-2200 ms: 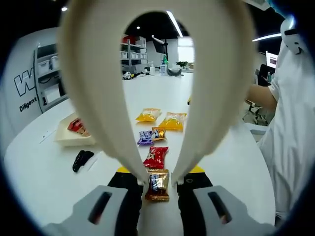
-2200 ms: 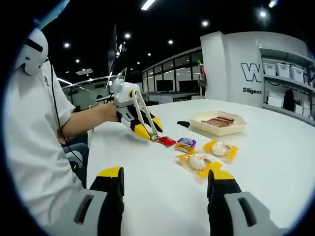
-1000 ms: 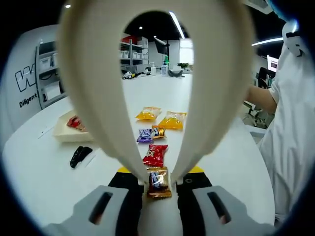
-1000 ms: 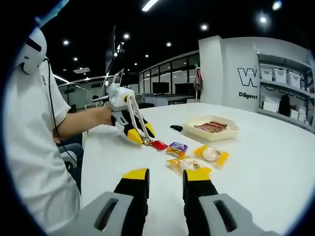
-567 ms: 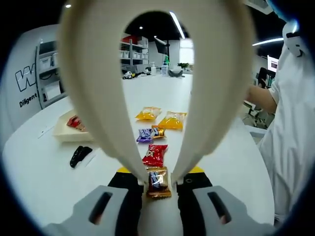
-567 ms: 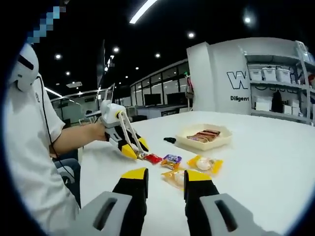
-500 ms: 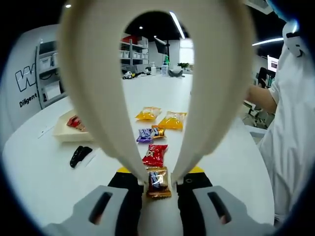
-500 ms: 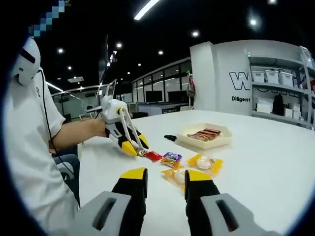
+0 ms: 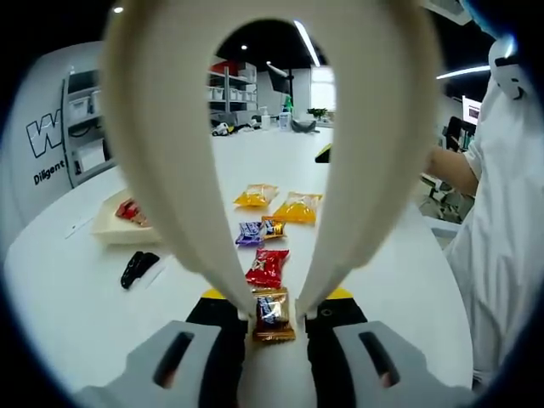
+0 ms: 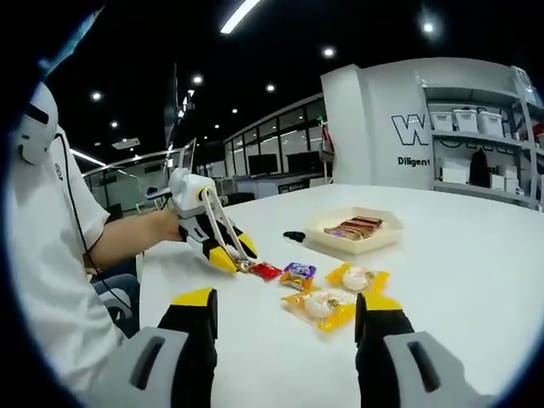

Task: Place the target food into the container with the food tongs after gripping and lifting it, then release it inside without dropping or visibly crushing the food.

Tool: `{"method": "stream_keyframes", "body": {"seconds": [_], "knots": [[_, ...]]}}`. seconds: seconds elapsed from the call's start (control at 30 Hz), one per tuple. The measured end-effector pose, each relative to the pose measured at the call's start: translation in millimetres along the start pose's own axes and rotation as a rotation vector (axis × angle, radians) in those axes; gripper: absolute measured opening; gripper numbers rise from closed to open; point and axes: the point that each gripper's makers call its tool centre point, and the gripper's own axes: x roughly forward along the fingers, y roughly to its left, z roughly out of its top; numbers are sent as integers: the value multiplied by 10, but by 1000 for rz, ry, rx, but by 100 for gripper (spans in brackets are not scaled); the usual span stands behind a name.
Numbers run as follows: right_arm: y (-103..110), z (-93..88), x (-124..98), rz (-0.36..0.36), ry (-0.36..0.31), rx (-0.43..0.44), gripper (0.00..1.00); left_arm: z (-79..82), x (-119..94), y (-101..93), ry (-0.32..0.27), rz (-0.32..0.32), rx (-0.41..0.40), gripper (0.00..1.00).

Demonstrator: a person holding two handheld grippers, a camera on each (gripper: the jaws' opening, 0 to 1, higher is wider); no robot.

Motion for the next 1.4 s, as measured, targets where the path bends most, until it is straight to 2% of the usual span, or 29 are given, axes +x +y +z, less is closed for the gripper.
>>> {"method": "stream_keyframes", "body": {"seconds": [0.1, 0.2, 0.43, 0.97, 1.4], "knots": [[8, 16, 7, 1, -5, 7, 73, -2, -3, -2, 2, 1, 0, 25], [21, 6, 12, 4, 6, -8, 74, -4, -6, -5, 5, 2, 2, 25], [53, 11, 20, 17, 7, 1, 83, 3, -32, -14, 3, -4, -3, 24], [75, 41, 17, 28, -2, 1, 89, 47, -58, -27, 0, -14, 0, 24], [64, 46, 26, 25, -4, -11, 90, -16, -31, -20, 30, -27, 5, 24]]}}
